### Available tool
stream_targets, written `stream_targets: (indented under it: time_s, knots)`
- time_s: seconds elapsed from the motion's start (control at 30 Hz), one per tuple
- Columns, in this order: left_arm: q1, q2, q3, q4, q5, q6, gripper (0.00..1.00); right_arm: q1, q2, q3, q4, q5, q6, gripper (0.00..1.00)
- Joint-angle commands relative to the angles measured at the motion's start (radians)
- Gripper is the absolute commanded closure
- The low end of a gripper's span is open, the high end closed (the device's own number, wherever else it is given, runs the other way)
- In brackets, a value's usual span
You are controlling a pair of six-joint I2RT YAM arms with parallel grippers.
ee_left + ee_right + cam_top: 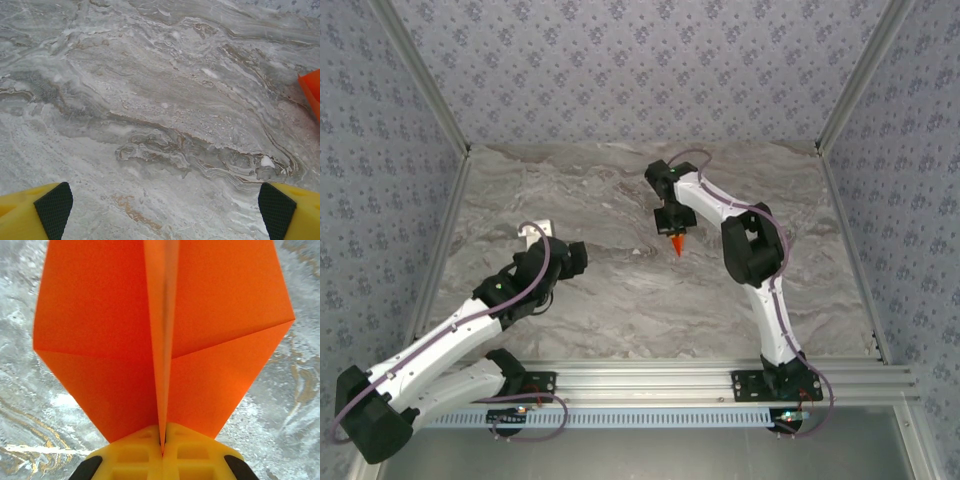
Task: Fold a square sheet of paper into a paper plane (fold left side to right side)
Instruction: Place the paper plane at the center of the table.
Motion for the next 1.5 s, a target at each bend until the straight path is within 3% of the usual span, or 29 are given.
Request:
stream_targets:
  time_s: [0.0,0.5,0.67,1.17,1.47]
  knots:
    - [0.003,-0.011,0.002,-0.03,-0.044,-0.016,0.02,0.013,0.032,0.036,-0.014,0.015,0.014,0.97]
    - [0.004,-0.006,0.015,-0.05,-0.051,-0.023,0.02,0.027,0.069,0.053,-0.022,0.016,0.011,0.95]
    - [0.003,-0.006,0.016,-0.047,-0.05,-0.015,0.02,0.033,0.074,0.066,-0.024,0.006,0.007,0.88]
    - [0.015,0.06,0.07,-0.03,-0.021,0.013,0.02,0.053,-0.001,0.101,-0.078,0.076,-0.006,0.52]
    - [0.161,0.054,0.036,0.04,0.174,-0.013,0.02,0.08,-0.147,0.071,-0.124,0.162,-0.011,0.26]
